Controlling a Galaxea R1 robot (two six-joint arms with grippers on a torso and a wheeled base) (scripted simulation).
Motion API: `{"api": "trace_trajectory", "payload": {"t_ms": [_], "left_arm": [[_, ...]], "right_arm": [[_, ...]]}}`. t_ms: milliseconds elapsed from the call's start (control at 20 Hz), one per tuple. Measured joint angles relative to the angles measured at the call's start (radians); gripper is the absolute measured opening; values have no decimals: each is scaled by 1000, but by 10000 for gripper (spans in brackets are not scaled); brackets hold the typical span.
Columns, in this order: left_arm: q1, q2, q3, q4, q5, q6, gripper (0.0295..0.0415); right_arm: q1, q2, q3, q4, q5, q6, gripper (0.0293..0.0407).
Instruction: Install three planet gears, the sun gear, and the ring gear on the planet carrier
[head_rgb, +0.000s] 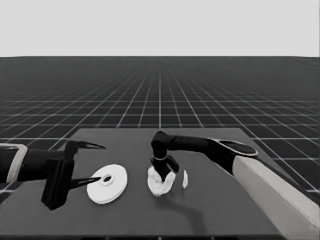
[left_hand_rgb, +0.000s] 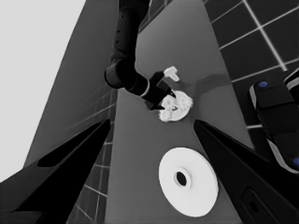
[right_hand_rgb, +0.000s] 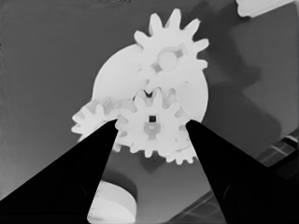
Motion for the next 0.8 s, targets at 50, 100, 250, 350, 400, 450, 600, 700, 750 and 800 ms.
{"api": "trace_trajectory", "payload": {"t_ms": [50,100,250,350,400,450,600,700,750,800], "left_arm": [[0,0,0,0,0,0,385],[0,0,0,0,0,0,385],[0,0,0,0,0,0,385],[0,0,0,0,0,0,385],[0,0,0,0,0,0,385],[0,0,0,0,0,0,385],[0,0,0,0,0,0,385],[0,0,0,0,0,0,385],[0,0,0,0,0,0,385],[0,0,0,0,0,0,385]], "right_arm": [[0,0,0,0,0,6,339],[0,0,0,0,0,10,369],[0,0,0,0,0,14,384],[0,0,0,0,0,15,385],[0,0,0,0,0,15,385],[0,0,0,0,0,15,385],[87,-12,57,70,-37,-625,391],[121,-15,69,98,-40,-860,386],[128,-16,71,105,-40,-912,385],[132,-16,72,109,-40,-943,385]]}}
